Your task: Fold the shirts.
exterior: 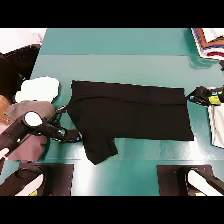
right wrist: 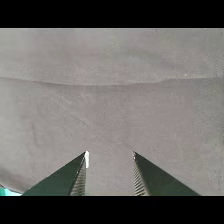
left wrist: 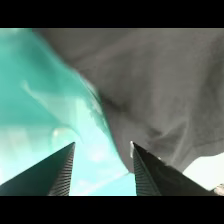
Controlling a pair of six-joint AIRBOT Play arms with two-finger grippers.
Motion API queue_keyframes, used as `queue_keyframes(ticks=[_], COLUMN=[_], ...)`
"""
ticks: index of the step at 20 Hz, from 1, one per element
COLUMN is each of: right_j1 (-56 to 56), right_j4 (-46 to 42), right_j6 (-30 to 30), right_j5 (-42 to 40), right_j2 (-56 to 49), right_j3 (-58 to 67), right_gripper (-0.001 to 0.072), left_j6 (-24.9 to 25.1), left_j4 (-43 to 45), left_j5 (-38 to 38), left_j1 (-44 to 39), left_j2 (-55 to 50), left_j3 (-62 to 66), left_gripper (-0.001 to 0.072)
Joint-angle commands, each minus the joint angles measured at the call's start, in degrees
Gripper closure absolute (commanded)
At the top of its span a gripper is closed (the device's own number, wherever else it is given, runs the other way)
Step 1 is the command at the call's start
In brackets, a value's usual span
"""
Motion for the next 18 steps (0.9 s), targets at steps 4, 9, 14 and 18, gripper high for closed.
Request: queue_keyframes(ticks=[4, 9, 14, 18], right_j1=[-0.02, -0.02, -5.70, -14.08], right_j4=[0.00, -0.02, -2.73, -13.11], right_j6=[0.04, 0.04, 0.02, 0.26], right_j5=[0.04, 0.04, 5.01, 10.19], right_j2=[3.13, 4.94, 7.04, 6.93], right_j3=[-0.57, -0.57, -0.59, -7.26], right_gripper=[0.0374, 0.0374, 0.0374, 0.0356], left_j6=[-2.86, -2.69, -4.52, -9.33], left_j4=[-1.01, -3.43, 1.90, 8.33], left_j5=[8.00, 11.67, 2.73, -1.38], left_j1=[-7.96, -12.15, -11.85, -11.85], left_j2=[-0.55, -4.37, -2.03, 7.17], left_j3=[-1.95, -1.92, 1.86, 4.24], left_gripper=[0.0279, 0.0462, 0.0683, 0.0682])
